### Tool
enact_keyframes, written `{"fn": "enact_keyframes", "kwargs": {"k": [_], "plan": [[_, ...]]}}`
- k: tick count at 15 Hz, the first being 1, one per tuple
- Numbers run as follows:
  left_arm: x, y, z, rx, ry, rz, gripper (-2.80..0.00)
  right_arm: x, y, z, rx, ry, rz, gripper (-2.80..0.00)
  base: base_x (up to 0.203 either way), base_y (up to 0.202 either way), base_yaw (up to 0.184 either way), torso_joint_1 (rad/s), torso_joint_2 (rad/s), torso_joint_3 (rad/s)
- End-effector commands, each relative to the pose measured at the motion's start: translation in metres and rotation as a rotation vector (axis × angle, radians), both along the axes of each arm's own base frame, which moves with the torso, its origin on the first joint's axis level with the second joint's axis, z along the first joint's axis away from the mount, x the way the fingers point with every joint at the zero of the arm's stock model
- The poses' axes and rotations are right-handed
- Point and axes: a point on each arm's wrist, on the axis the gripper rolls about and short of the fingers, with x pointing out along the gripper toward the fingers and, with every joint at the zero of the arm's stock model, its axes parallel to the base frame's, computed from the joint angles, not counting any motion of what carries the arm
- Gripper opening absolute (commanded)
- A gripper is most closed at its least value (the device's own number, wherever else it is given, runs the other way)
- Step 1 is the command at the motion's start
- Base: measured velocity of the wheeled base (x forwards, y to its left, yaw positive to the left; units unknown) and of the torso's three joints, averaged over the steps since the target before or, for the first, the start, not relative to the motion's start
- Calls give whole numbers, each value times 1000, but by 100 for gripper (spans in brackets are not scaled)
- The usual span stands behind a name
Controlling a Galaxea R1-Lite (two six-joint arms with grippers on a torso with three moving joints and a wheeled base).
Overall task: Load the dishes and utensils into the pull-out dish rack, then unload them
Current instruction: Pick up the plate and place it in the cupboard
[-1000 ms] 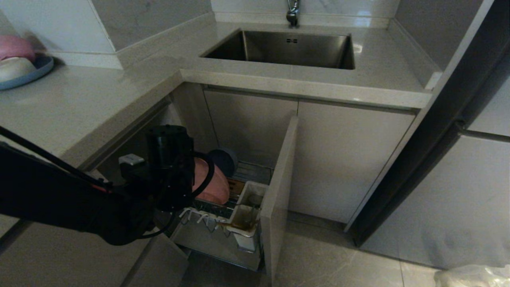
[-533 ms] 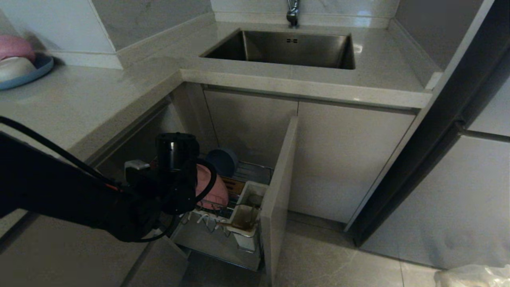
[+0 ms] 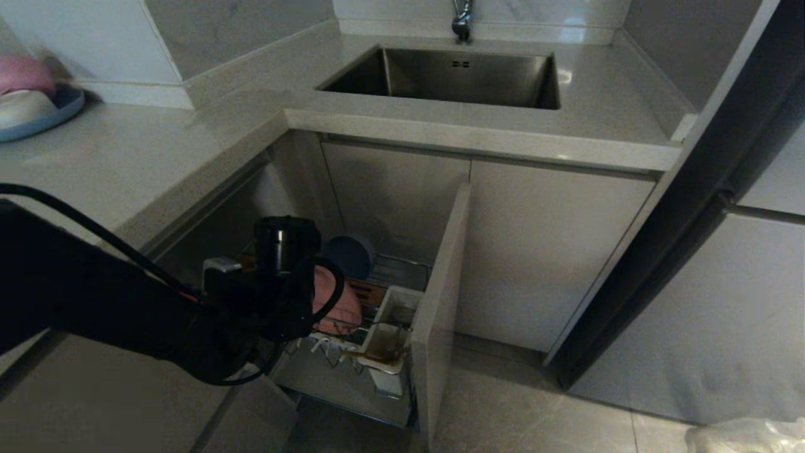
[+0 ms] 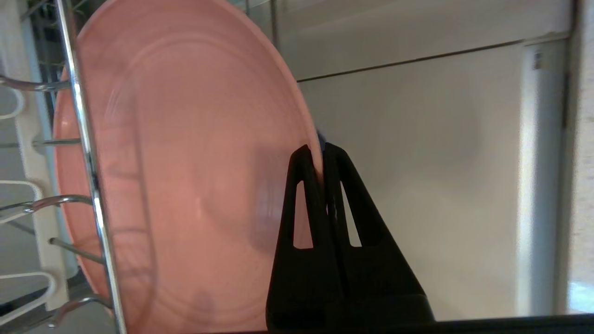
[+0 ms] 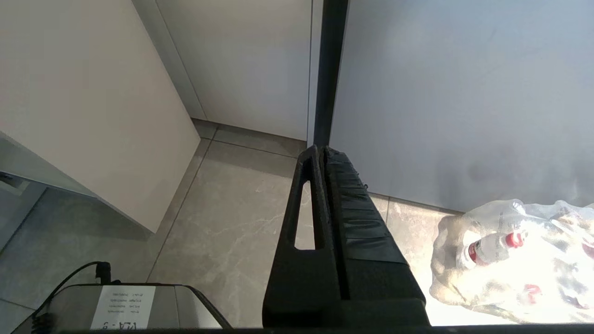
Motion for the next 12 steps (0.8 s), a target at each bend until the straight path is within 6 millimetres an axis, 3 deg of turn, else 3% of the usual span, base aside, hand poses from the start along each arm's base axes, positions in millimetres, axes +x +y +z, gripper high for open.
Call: {"fn": "enact_keyframes", "kwargs": {"k": [1, 12], "plan": [[2, -1, -5, -1, 7, 6, -280, 0, 0, 0, 0, 1, 0, -280, 0, 0, 0, 0, 0, 0], [6, -2, -14, 10, 30, 8, -280, 0, 0, 0, 0, 1, 0, -280, 0, 0, 0, 0, 0, 0]]}}
